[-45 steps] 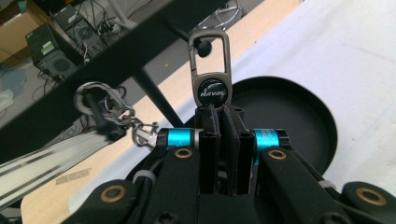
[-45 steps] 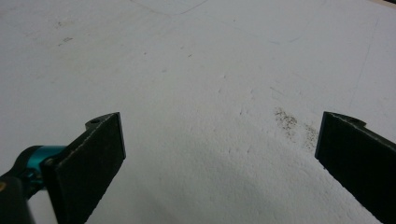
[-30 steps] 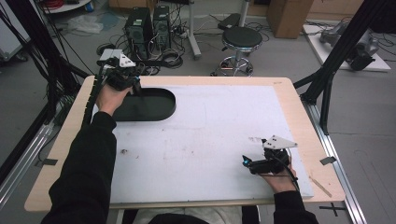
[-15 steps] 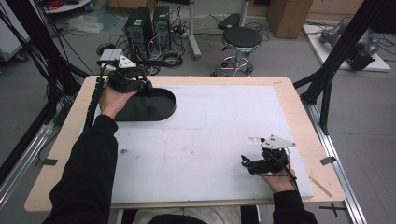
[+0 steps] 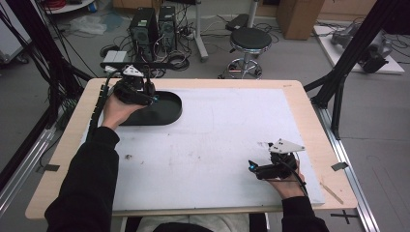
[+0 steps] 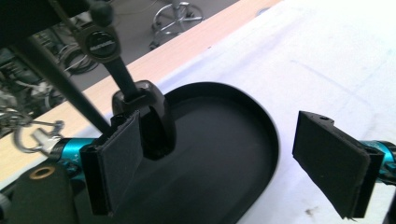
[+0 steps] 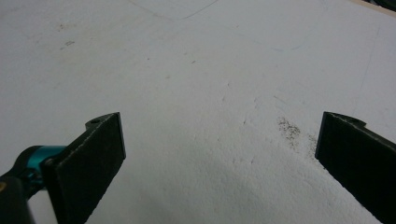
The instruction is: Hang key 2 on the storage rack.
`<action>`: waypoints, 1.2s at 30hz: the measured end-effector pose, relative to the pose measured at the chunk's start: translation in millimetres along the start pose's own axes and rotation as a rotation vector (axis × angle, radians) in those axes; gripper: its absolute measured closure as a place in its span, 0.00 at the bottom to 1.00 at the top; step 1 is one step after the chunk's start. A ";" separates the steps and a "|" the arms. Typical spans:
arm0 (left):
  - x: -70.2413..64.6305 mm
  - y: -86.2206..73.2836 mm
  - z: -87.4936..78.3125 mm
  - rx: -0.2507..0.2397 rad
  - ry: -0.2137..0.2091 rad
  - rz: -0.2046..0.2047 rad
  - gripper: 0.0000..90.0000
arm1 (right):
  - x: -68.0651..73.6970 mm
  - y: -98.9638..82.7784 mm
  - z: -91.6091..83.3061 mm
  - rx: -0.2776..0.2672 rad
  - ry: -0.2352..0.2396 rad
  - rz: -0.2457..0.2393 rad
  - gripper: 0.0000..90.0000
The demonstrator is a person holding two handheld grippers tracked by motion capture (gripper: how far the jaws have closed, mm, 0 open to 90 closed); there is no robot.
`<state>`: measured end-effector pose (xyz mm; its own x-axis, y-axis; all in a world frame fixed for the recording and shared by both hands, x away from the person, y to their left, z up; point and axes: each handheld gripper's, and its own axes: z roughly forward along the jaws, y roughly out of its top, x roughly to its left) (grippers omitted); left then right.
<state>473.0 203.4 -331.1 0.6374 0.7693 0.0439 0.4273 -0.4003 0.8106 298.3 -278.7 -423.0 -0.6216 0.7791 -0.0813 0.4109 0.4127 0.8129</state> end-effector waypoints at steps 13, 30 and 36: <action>-5.8 -20.4 -3.7 0.001 -0.100 -0.053 0.03 | 0.0 -0.4 -0.1 0.003 -0.002 -0.001 0.01; -13.3 -56.3 -21.3 -0.014 -0.131 -0.100 0.02 | 0.6 -0.4 0.8 0.008 -0.002 0.002 0.01; -17.4 -67.6 -24.1 -0.003 -0.146 -0.101 0.02 | 0.3 -0.6 0.4 0.007 -0.003 -0.001 0.01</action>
<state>417.6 229.1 -372.6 0.6776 0.7251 -0.1227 0.4918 -0.3228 0.8087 298.2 -278.5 -423.8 -0.6199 0.7802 -0.0834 0.4150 0.4162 0.8091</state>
